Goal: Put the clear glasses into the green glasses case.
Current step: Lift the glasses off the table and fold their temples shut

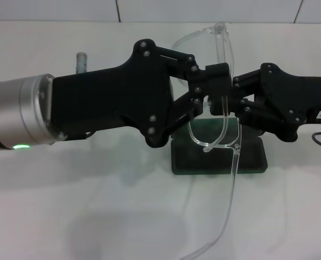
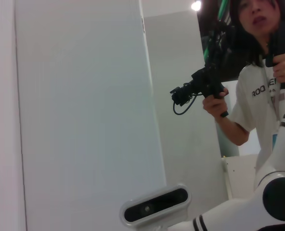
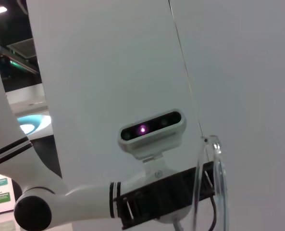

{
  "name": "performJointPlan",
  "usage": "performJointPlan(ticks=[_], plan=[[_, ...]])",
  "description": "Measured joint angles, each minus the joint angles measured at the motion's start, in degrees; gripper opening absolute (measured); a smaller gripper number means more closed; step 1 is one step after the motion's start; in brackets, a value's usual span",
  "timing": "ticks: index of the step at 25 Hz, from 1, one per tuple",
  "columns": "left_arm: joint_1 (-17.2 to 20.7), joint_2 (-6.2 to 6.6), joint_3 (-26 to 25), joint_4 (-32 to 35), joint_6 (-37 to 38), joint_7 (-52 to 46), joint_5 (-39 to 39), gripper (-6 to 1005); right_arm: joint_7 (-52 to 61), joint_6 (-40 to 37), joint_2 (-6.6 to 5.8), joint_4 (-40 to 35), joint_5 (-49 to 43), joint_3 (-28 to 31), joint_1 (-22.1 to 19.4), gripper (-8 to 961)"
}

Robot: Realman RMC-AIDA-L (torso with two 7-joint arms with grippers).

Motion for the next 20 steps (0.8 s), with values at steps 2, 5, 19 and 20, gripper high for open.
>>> performJointPlan(ticks=[2,5,19,20], plan=[[0.32,0.09,1.45,-0.04,-1.38,1.64,-0.48,68,-0.31,0.10,0.00,0.29,0.02,0.00,-0.06,103],[0.52,0.10,2.83,-0.05,-2.61,3.20,-0.55,68,-0.52,0.19,0.00,0.76,0.02,0.00,-0.07,103],[1.78,0.26,3.06,1.06,-2.79,4.58,-1.89,68,-0.74,2.05,-0.16,0.85,0.02,0.15,-0.64,102],[1.82,0.26,3.14,0.96,-2.83,4.93,-1.92,68,-0.74,2.05,-0.16,0.85,0.02,0.14,-0.64,102]])
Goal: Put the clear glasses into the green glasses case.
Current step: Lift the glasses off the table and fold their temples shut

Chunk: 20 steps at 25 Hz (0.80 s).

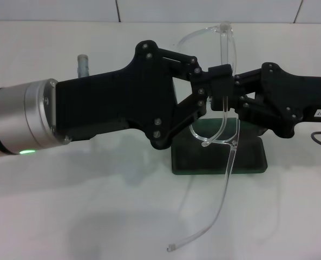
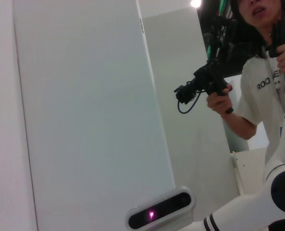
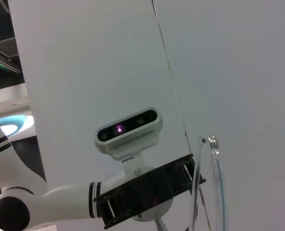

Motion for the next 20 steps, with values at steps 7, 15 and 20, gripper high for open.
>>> performJointPlan(ticks=[7,15,20], plan=[[0.70,-0.04,0.00,-0.40,-0.08,1.87,-0.25,68,-0.81,0.03,0.06,-0.15,1.31,0.09,-0.52,102],[2.79,0.18,-0.68,1.12,0.33,2.07,-1.60,68,-1.41,0.54,-0.74,-5.41,3.08,5.99,-4.44,102],[4.69,0.22,-2.47,2.84,0.41,1.82,-1.57,68,-1.41,-0.81,-1.01,-8.61,3.46,11.46,-7.23,102]])
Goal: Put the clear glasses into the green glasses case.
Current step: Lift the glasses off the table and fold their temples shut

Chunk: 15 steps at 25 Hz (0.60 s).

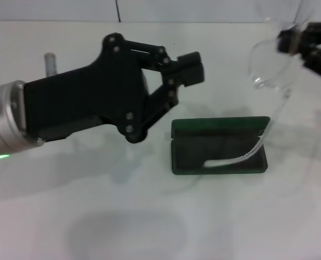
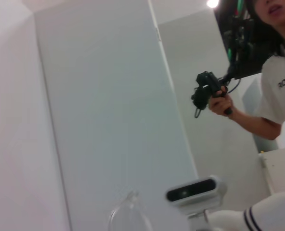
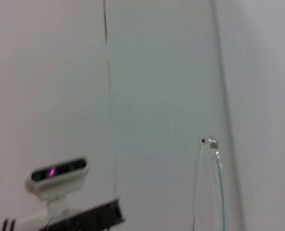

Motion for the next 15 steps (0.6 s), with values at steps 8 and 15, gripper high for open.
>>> performJointPlan(ticks=[8,15], plan=[[0.50,0.11,-1.93,-0.45,0.15,-0.01,0.55,68,0.37,-7.86,0.05,0.43,2.95,10.84,-1.23,102],[-1.21,0.38,-1.57,-1.05,1.52,-2.60,3.99,68,0.30,-9.09,0.41,2.39,11.98,10.93,-2.50,102]])
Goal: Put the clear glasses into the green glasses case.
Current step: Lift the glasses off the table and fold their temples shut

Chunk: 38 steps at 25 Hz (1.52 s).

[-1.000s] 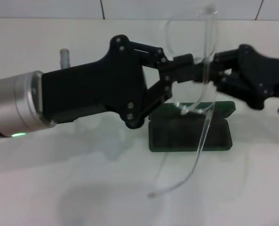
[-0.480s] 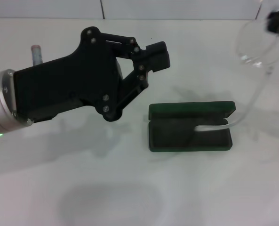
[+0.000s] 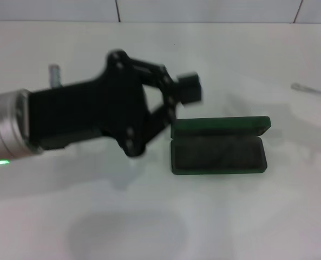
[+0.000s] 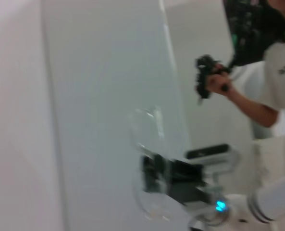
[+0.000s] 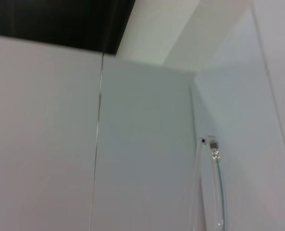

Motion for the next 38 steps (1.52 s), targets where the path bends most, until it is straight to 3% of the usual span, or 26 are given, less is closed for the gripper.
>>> performJointPlan(ticks=[11,19,25,38], plan=[[-5.90,-0.26,6.00,-4.85,5.05,-1.52,1.30,68,-4.47,0.36,0.06,9.44,0.74,-0.36,5.73,102],[-9.16,-0.41,7.92,-6.40,5.26,-1.04,-2.71,68,-10.66,2.83,0.36,15.99,0.81,-6.04,8.98,102],[-9.99,-0.51,8.55,-6.54,5.31,-0.62,-3.76,68,-12.93,4.22,0.58,18.61,0.99,-11.03,10.74,102],[-9.39,-0.51,8.47,-7.91,5.25,0.78,-6.75,68,-13.26,4.39,0.78,18.88,0.75,-16.60,10.39,102]])
